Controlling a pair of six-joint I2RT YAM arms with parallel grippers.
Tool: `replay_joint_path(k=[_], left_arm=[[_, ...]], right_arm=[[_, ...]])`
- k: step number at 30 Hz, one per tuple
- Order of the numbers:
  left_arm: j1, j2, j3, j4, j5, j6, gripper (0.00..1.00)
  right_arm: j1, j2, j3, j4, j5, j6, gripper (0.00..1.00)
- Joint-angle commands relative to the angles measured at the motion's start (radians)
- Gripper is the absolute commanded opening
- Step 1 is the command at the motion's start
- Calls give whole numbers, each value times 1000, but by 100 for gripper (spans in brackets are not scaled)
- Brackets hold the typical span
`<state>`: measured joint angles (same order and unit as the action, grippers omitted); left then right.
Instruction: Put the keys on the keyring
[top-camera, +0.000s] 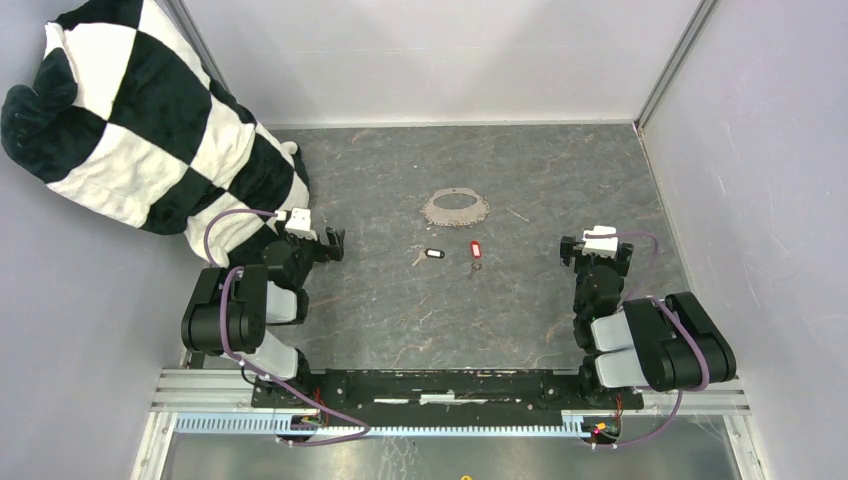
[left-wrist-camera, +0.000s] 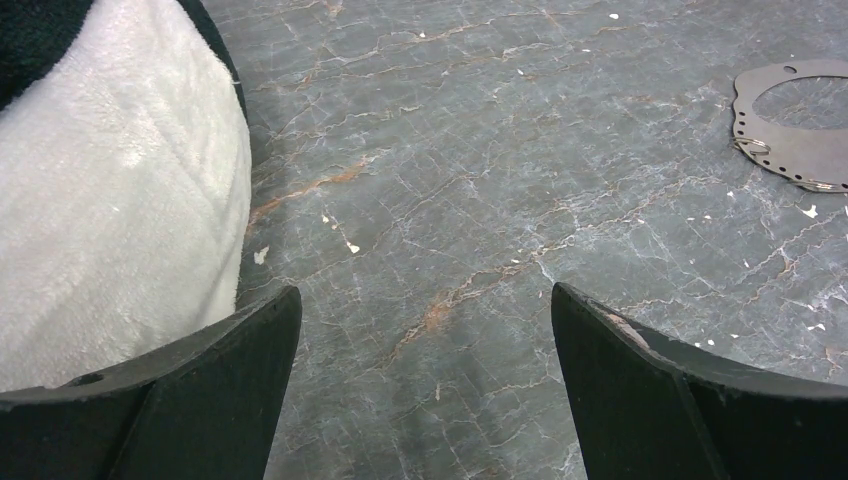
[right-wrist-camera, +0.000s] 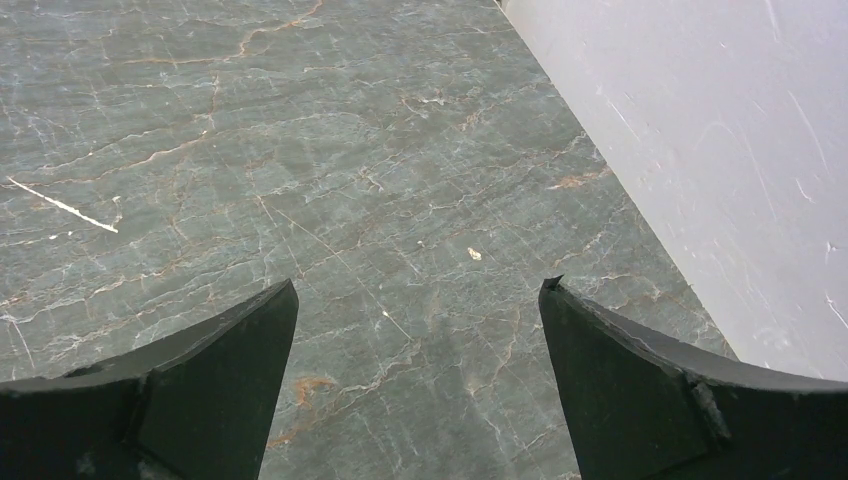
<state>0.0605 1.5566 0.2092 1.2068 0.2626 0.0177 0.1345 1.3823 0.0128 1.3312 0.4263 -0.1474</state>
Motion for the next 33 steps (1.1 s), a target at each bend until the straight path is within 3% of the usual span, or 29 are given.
replay_joint_path(k=[1, 12, 14, 16, 18, 20, 22, 24, 27, 29, 33], left_arm=[[3, -12, 3, 49, -19, -25, 100], [5, -37, 7, 27, -31, -31, 100], [6, -85, 54, -85, -29, -29, 100], [5, -150, 157, -340, 42, 24, 100], [5, -190, 271, -587, 101, 75, 100], [4, -218, 366, -809, 133, 109, 100], [5, -246, 437, -927, 170, 139, 100], [0, -272, 492, -1070, 200, 169, 100], [-26, -274, 573, -1253, 216, 204, 100], [-47, -264, 607, -1325, 212, 219, 100], [-159, -213, 663, -1401, 104, 263, 100]], right_arm=[[-5, -12, -94, 62, -4, -8, 98], [-1, -25, -96, 70, 21, -5, 98], [18, -115, -35, -121, 81, 5, 98], [18, -195, 124, -490, 131, 89, 98], [18, -208, 256, -711, 100, 113, 98], [14, -212, 318, -772, 75, 264, 98], [-25, -234, 338, -779, -74, 417, 98], [-43, -229, 383, -843, -116, 566, 98], [-30, -145, 493, -841, -322, 462, 98], [31, -68, 613, -931, -281, 403, 90], [129, 82, 782, -998, -317, 291, 92]])
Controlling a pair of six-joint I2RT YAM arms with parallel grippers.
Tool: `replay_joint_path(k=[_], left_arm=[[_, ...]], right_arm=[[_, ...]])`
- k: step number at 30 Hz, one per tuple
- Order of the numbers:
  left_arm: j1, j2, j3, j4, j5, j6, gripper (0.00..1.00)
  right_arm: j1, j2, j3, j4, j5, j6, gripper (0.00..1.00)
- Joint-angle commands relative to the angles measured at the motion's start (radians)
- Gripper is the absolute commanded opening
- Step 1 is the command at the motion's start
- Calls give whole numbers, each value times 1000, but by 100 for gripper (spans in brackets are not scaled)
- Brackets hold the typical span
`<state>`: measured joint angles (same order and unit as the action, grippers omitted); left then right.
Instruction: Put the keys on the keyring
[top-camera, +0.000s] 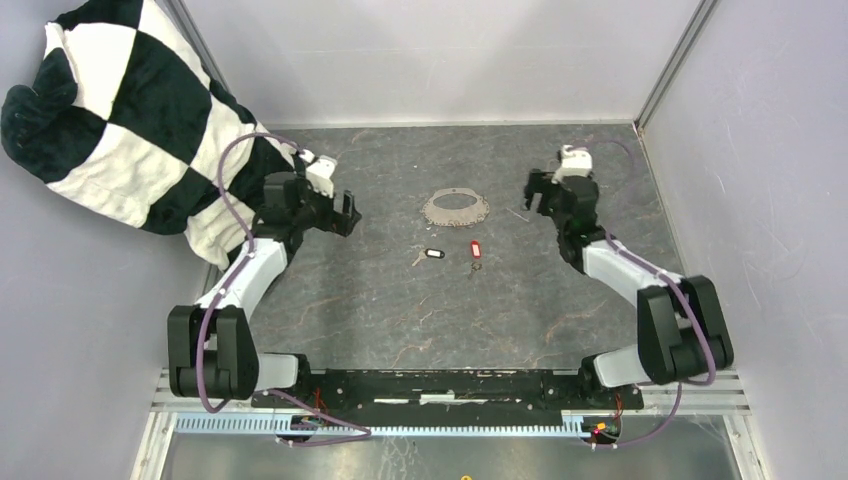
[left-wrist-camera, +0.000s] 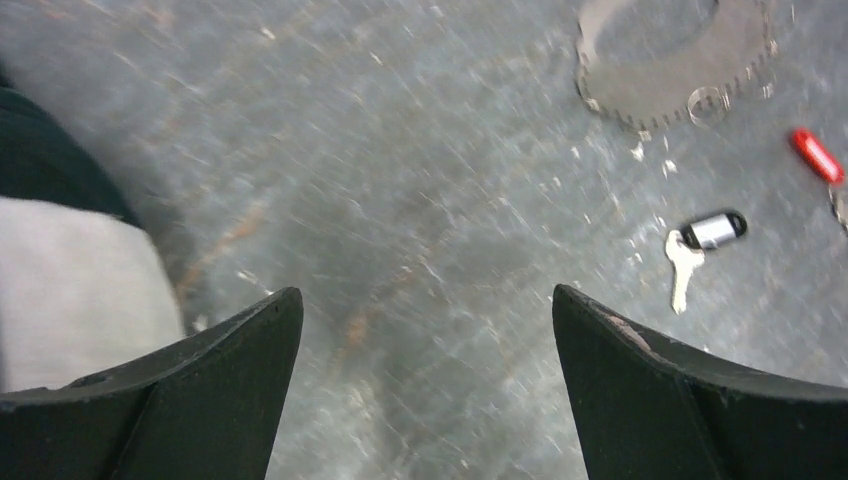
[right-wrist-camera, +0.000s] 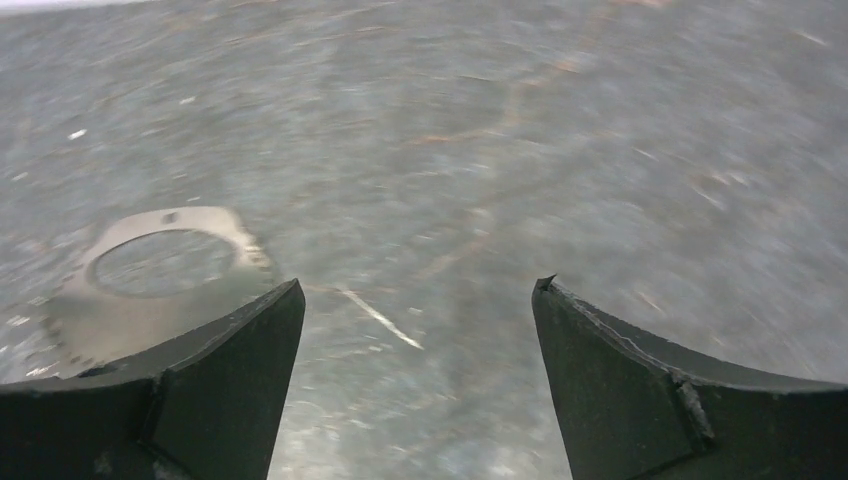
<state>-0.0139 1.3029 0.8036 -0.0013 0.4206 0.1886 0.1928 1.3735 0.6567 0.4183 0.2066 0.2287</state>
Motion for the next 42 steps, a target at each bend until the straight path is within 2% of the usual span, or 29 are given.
replay_joint_path(k=[1, 7, 13, 18, 26, 34, 39, 42], left_arm=[[-108, 61, 90, -199, -91, 94, 100], [-126, 202, 243, -267, -85, 34, 100], [-153, 297, 318, -298, -115, 33, 100], [-162, 342, 339, -306, -128, 30, 100], [-170, 345, 352, -313, -151, 28, 100], [-170, 313, 327, -313, -156, 27, 100], [-173, 290, 311, -314, -154, 29, 100], [-176, 275, 298, -314, -154, 38, 100]], right_arm=[[86, 120, 160, -83, -106, -99, 92], [120, 367, 372, -138, -189, -123, 92], [125, 558, 542, -168, -317, -129, 76], [135, 649, 627, -207, -364, -127, 71], [146, 686, 647, -258, -353, -124, 53], [148, 653, 607, -264, -300, -141, 49], [149, 665, 626, -276, -289, -147, 40], [149, 679, 640, -282, -283, -152, 39]])
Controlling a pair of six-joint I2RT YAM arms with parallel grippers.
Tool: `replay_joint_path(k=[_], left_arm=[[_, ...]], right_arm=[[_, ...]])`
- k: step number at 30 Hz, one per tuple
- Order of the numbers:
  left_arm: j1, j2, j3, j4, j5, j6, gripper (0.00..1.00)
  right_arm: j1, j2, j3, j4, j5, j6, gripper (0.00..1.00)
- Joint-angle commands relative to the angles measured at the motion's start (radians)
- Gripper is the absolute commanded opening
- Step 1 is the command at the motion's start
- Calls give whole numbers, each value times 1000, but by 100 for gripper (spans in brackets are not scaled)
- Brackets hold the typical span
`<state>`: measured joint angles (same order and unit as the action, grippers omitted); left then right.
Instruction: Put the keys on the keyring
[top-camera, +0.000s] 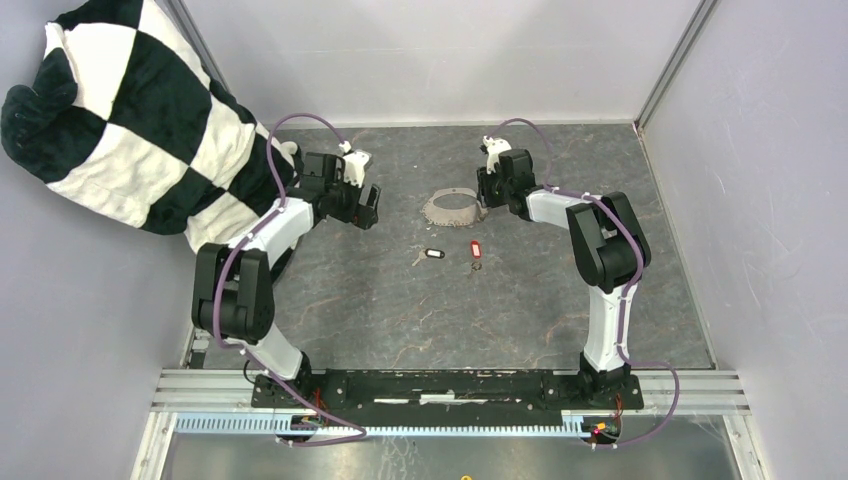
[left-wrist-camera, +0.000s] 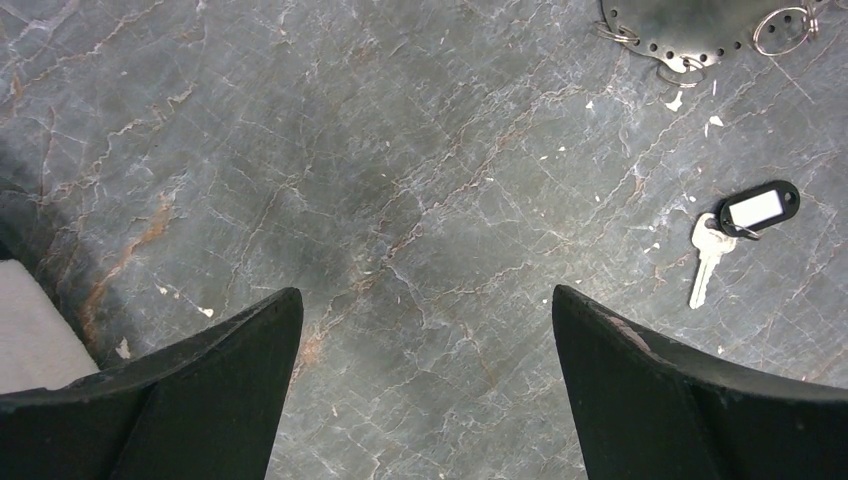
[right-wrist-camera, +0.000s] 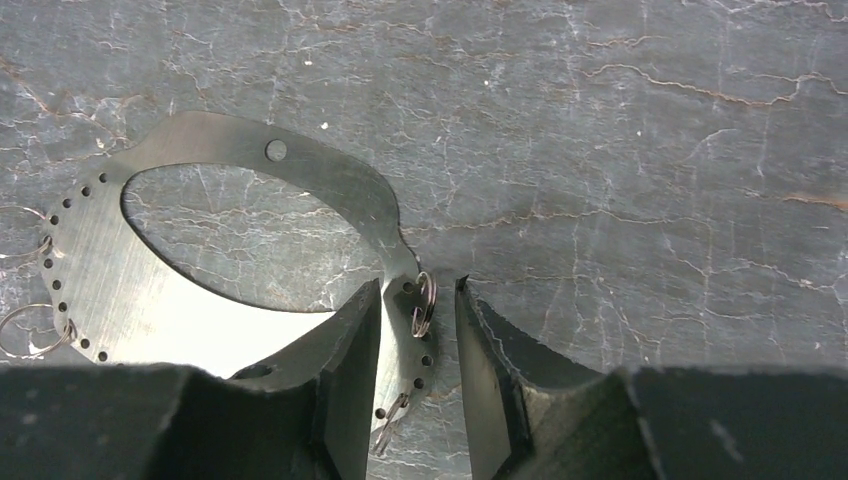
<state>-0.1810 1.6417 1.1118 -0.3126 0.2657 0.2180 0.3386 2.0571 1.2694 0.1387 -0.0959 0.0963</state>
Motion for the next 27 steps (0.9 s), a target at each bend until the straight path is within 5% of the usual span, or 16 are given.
replay_joint_path(k=[1, 5, 11, 27], left_arm=[[-10, -69, -14, -2, 1, 10, 100], [-15, -78, -25, -3, -6, 24, 100], [-21, -101, -33, -6, -13, 38, 100], [-27, -181, 267, -234, 199, 125, 100]], right_arm=[[3, -2, 30, 1, 21, -21, 38], [2, 18, 49, -5, 15, -25, 30], [3, 26, 62, -5, -1, -44, 1], [90, -309, -7, 102, -301, -3, 0]])
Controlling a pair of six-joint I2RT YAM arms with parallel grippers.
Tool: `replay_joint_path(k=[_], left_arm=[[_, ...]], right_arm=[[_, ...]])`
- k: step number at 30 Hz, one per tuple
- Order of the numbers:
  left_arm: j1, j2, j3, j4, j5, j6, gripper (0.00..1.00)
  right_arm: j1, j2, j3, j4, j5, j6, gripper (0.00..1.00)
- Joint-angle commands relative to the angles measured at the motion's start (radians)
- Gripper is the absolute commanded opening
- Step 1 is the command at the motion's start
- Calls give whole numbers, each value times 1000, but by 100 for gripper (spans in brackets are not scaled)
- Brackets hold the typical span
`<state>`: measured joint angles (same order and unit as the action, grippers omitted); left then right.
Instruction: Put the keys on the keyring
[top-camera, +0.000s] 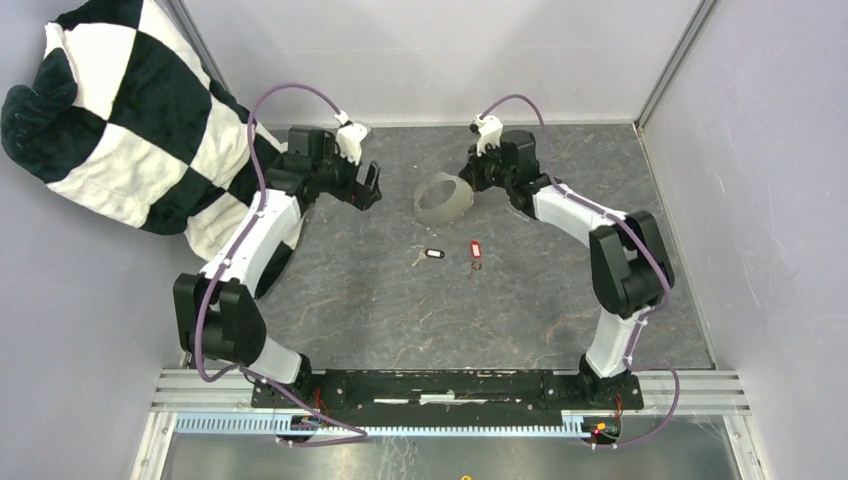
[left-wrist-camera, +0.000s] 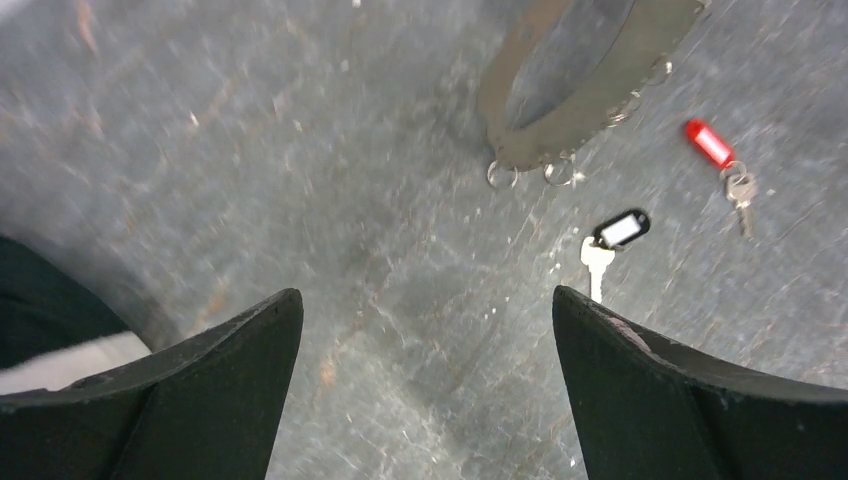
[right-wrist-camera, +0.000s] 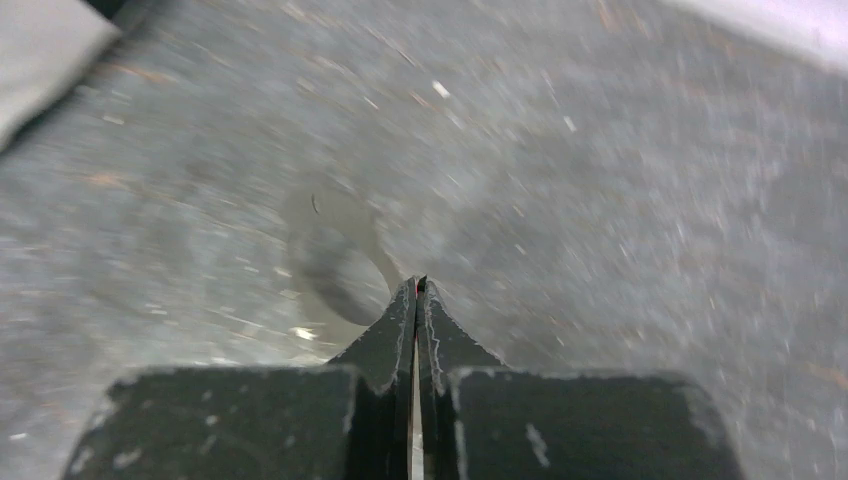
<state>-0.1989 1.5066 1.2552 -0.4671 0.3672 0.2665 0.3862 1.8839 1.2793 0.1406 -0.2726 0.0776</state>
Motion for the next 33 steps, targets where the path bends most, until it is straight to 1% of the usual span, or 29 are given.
replay_joint_path(k=[1, 5, 11, 14, 16, 20, 21, 24, 29, 31, 33], left_arm=[[-11, -47, 149, -101, 108, 85, 100], [-27, -71, 199, -174, 143, 136, 100], [-98, -126, 283, -322, 169, 222, 100], [-121, -169, 284, -382, 212, 218, 100], [-133, -207, 255, -412, 249, 235, 100], [-137, -292, 185, -432, 322, 262, 95], [-138, -309, 175, -441, 345, 275, 95], [-138, -346, 151, -444, 402, 270, 88], [-146, -362, 130, -442, 494, 250, 76], [-151, -359, 122, -427, 517, 228, 74], [-160, -355, 117, -424, 542, 217, 74]], right_arm=[[50, -157, -27, 111, -152, 21, 0], [99, -246, -58, 121, -235, 6, 0], [174, -377, -132, 172, -342, 17, 0], [206, -438, -181, 227, -390, 53, 0], [222, -477, -228, 292, -442, 97, 0], [246, -541, -334, 485, -538, 252, 0], [254, -555, -362, 533, -547, 277, 0], [271, -589, -408, 618, -550, 340, 0], [311, -609, -415, 669, -558, 386, 0], [327, -612, -410, 677, -556, 395, 0], [344, -613, -403, 673, -548, 392, 0]])
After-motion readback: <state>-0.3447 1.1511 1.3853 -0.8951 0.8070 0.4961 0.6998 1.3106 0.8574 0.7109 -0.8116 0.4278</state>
